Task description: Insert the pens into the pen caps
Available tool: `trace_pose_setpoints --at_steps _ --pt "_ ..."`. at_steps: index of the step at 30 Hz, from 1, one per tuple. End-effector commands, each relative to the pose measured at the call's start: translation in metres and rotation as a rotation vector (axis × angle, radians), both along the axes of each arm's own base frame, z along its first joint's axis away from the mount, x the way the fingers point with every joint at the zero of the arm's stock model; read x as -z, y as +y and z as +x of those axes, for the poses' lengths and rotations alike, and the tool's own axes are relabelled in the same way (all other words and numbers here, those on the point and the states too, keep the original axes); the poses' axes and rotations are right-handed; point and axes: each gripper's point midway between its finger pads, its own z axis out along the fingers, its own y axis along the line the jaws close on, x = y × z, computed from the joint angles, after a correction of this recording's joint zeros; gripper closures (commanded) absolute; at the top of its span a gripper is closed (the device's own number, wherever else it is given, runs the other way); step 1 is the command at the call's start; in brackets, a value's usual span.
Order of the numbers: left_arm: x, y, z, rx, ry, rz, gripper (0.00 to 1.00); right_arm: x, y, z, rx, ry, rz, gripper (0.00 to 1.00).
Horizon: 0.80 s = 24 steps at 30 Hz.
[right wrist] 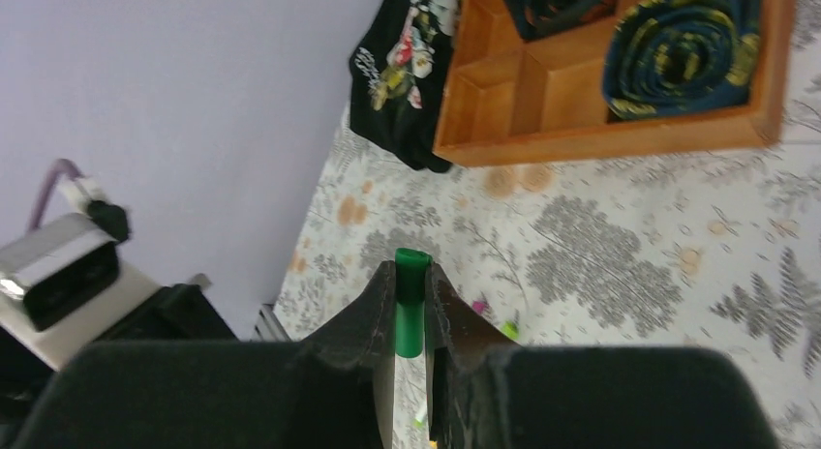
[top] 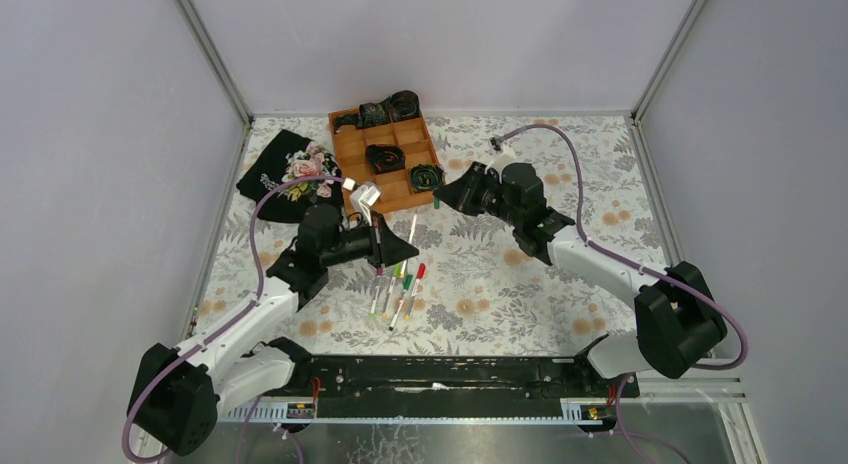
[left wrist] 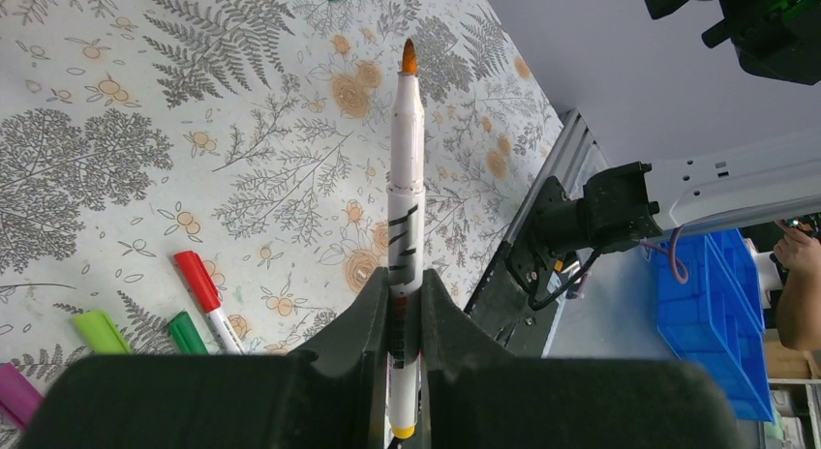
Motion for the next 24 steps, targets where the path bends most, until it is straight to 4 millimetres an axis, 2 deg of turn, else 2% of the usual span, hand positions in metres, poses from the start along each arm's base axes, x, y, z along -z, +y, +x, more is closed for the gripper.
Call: trace_pose_setpoints --at_steps 1,13,24 --pt "-0.015 -0.008 -0.002 0.052 -0.05 -0.049 1.0 -0.073 0.027 0.004 -0.067 -0.157 0.17 1.0" --pt "-0.012 -0.009 0.001 0.048 -0.042 -0.046 1.0 -0.085 0.046 -0.011 -0.161 -0.173 0.205 1.0" --pt "-0.013 -0.008 0.003 0.032 -0.049 -0.042 1.0 -0.076 0.053 -0.02 -0.203 -0.154 0.189 1.0"
